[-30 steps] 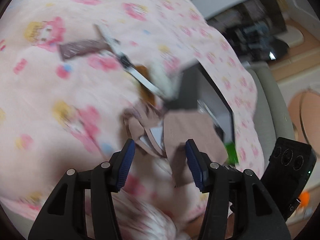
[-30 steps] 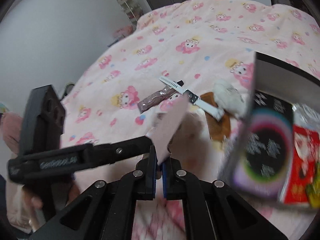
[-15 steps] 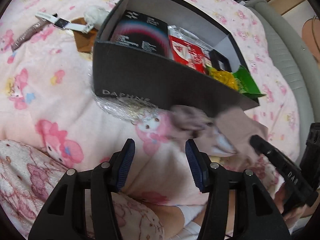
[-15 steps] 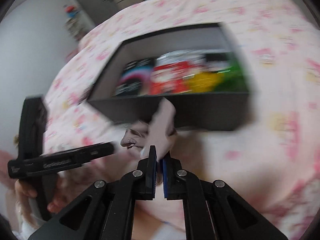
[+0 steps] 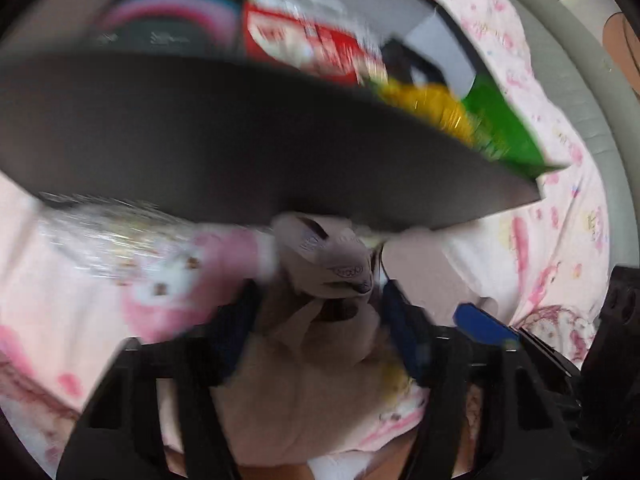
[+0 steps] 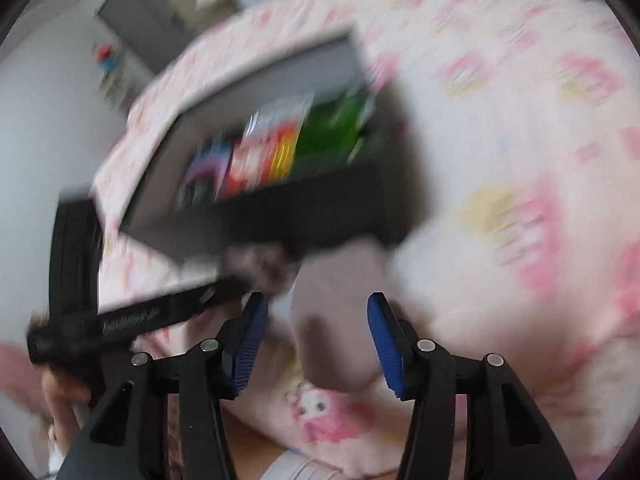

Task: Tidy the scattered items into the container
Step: 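Grasp the pink-beige cloth with the left gripper and lift it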

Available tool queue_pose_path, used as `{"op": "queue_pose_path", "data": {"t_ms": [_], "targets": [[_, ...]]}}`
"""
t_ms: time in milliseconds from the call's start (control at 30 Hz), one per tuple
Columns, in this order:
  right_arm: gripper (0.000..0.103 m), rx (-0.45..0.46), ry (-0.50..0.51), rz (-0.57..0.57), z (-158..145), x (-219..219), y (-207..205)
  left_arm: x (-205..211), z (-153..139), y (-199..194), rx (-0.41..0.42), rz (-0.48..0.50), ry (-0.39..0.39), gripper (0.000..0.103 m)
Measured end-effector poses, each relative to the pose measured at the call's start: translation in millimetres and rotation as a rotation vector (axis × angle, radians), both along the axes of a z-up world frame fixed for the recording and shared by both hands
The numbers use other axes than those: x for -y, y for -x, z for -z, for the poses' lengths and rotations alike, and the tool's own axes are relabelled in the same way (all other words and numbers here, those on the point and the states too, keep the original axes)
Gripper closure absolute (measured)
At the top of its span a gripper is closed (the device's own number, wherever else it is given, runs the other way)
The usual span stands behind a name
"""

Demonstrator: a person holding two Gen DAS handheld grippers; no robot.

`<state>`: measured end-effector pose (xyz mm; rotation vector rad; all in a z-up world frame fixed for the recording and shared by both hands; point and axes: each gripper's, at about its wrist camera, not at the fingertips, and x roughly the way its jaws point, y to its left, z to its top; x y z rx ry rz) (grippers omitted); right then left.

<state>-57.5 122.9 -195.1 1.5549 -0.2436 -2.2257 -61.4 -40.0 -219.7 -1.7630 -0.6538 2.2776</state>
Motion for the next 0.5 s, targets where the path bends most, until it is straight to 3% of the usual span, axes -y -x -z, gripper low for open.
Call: {"op": "queue_pose_path", "data": {"t_ms": [33, 67, 100, 133, 167, 267, 333, 433, 467, 500], "targets": [[0.056, 0.010, 0.004, 0.007, 4.3, 5.6, 3.4, -2.5, 1.8, -1.7, 0.009, 0.014, 0.030, 0.085], [0.068, 0.002, 0.025, 0.005, 4.7, 8.9, 5.4, -3.0, -2.3, -6.4, -0.007, 0.025, 0.050, 0.090], [0.077, -0.006, 0.052, -0.011, 3.7, 14.5, 8.4, -0.5, -12.3, -13.4, -0.039, 0.029, 0.067, 0.092], [0.093, -0.021, 0.052, -0.025, 0.1, 18.9, 8.7, 3.4, -23.0, -19.9, -0.068, 0.030, 0.075, 0.092], [0.096, -0.051, 0.055, -0.033, -5.3, 20.4, 6.8, 9.6, -36.2, -27.4, -0.104, 0.026, 0.081, 0.093], [0.098, -0.151, 0.058, -0.012, -28.0, 13.1, -1.3, 34.5, -70.2, -50.7, -0.193, -0.014, 0.111, 0.093], [0.098, -0.182, 0.042, 0.054, -36.6, 2.5, -0.4, 49.9, -75.9, -62.1, -0.184, -0.032, 0.138, 0.092], [0.098, -0.105, 0.000, 0.045, -20.1, -0.2, 2.0, 59.5, -68.1, -58.3, -0.135, -0.040, 0.130, 0.090], [0.098, -0.059, 0.016, 0.023, -11.3, 5.2, 2.9, 64.3, -64.9, -57.6, -0.116, -0.053, 0.123, 0.086], [0.098, -0.033, 0.038, 0.026, -6.1, 6.3, 1.2, 52.8, -61.8, -56.4, -0.113, -0.056, 0.119, 0.072]]}}
